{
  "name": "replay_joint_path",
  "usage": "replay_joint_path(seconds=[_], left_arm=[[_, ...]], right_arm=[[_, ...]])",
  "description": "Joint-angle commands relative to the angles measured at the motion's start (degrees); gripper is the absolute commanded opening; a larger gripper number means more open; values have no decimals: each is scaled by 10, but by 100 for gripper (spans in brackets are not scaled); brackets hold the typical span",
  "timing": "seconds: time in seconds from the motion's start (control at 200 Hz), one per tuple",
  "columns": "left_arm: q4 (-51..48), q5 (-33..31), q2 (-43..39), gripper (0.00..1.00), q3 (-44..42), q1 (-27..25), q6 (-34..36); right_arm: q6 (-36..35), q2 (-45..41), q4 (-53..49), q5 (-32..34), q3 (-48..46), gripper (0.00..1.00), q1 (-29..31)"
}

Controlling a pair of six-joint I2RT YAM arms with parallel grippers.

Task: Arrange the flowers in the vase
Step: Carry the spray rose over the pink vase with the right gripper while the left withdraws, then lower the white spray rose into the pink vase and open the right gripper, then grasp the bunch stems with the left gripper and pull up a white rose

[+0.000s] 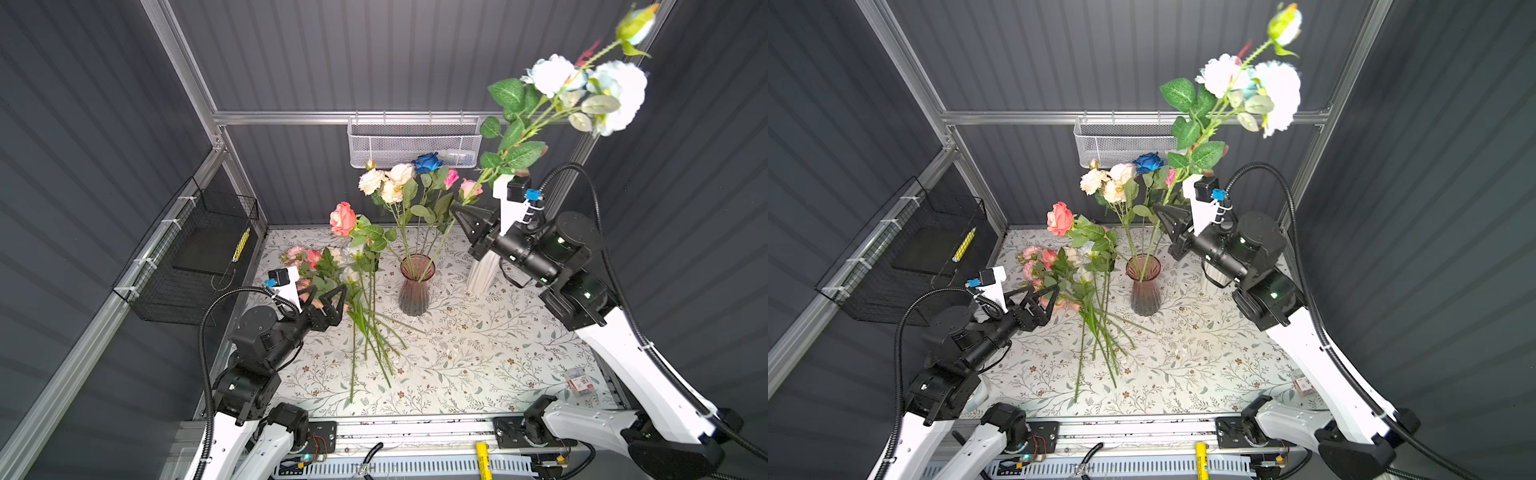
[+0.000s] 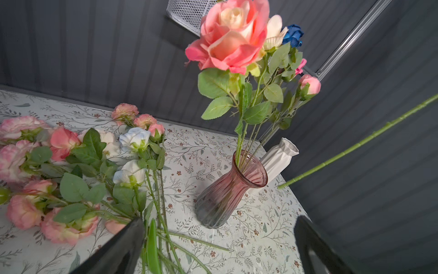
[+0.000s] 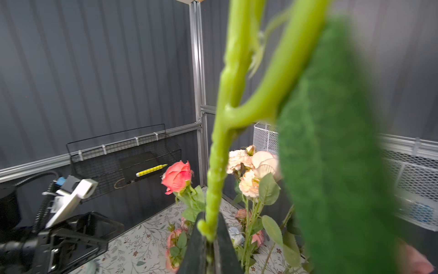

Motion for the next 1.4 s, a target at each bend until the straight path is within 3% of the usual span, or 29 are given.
replay_joint_path(seconds=[0.0,0.205,0.45,0.575,0.765,0.825,1.11,1.396], left_arm=[[-3,-15,-9,100,-8,-2,-15],[-7,-16,-9,100,-10,-2,-18],[0,-12,0,100,-30,-2,-25],[1,-12,12,100,-36,-2,-28],[-6,-3,32,100,-39,-2,-31],[-5,0,33,100,-43,-2,-31],[-20,18,71,99,-46,-2,-27],[-14,27,224,71,-86,-4,-34]], right_arm=[[-36,40,44,35,27,0,-6],[-51,108,68,48,22,0,-10],[-9,126,100,58,-75,0,-10],[30,114,112,58,-129,17,-9],[79,91,94,48,-163,54,-10],[92,76,94,42,-175,61,-10],[164,-36,87,13,-259,71,-10],[195,-142,77,-18,-330,70,-10]])
